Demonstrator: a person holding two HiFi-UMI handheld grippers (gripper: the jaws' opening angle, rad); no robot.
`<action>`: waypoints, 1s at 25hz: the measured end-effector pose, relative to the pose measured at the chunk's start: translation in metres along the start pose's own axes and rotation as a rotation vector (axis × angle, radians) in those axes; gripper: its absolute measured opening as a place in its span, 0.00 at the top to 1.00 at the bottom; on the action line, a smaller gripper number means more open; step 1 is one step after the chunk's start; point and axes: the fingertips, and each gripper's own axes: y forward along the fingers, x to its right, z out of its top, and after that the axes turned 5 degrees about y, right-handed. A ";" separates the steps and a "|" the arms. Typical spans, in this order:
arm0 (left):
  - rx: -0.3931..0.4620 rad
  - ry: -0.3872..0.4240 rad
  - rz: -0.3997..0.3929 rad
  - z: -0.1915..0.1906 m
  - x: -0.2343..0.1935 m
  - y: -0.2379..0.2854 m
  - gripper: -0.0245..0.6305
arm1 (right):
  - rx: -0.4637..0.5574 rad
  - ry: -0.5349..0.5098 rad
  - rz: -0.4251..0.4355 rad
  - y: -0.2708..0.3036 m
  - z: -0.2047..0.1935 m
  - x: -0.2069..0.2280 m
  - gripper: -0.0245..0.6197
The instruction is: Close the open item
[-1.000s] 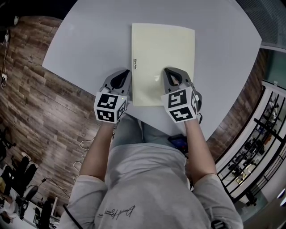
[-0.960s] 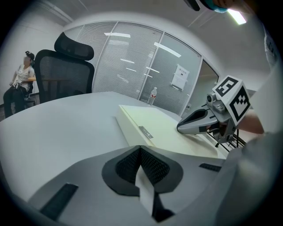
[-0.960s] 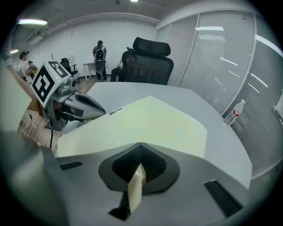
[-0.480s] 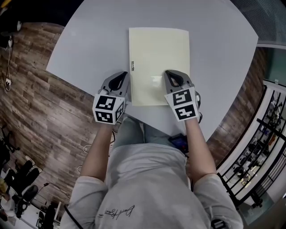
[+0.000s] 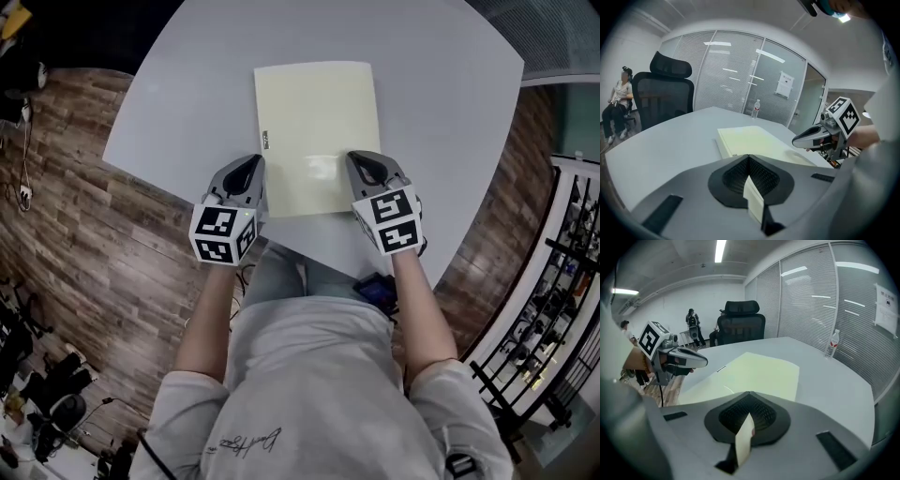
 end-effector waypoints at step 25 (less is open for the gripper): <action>0.114 0.181 -0.174 0.083 0.096 -0.048 0.95 | 0.270 0.138 0.047 -0.121 0.025 -0.002 0.94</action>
